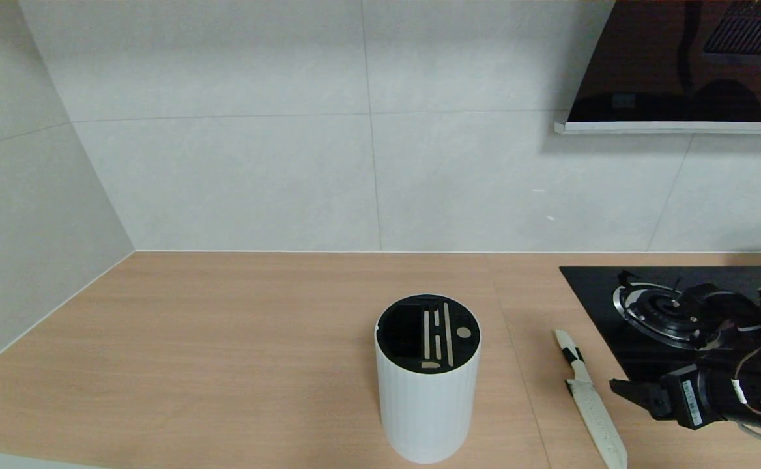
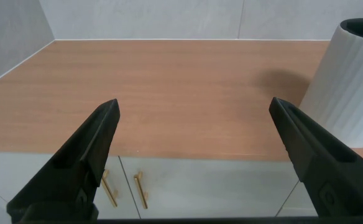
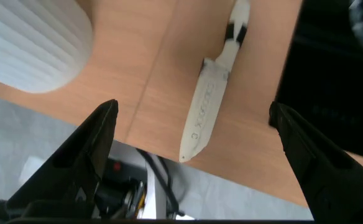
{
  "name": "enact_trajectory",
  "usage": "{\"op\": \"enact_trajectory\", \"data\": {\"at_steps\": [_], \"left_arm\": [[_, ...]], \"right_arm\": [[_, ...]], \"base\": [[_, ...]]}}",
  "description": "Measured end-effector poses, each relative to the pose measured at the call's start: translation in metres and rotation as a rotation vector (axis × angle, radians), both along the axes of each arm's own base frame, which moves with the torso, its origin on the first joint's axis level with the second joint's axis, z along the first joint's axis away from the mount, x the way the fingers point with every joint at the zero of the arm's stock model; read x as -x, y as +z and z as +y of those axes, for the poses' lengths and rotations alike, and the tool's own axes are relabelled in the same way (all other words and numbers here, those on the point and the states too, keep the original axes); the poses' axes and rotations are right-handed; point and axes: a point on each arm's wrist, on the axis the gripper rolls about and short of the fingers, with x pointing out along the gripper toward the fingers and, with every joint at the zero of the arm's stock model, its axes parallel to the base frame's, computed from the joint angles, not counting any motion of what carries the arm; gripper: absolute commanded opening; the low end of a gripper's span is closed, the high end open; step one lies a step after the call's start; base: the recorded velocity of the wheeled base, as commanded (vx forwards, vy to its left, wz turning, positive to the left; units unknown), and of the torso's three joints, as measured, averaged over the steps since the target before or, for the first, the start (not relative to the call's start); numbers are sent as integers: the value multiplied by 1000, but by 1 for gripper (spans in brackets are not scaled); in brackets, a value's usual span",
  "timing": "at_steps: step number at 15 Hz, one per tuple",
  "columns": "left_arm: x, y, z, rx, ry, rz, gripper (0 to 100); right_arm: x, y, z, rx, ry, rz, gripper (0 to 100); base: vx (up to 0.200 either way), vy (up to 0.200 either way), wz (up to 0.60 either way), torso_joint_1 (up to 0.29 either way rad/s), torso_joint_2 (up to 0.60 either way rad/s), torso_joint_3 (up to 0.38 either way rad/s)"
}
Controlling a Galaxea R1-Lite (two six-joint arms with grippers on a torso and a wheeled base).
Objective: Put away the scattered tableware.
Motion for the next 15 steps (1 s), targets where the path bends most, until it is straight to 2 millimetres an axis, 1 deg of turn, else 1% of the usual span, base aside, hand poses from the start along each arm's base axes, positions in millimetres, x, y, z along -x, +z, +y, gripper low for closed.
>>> {"op": "enact_trajectory", "data": {"at_steps": [7,10,15], "left_arm": [[0,0,0,0,1,0,100],[0,0,0,0,0,0,100],[0,0,0,1,1,0,100]], "right_arm": [[-16,-22,6,15,3,87,100],[-24,-37,13,28,1,111,100],[-47,-70,28,12,-124,106,100]], "base": [[0,0,0,0,0,0],[0,0,0,0,0,0],[0,0,0,0,0,0]]}}
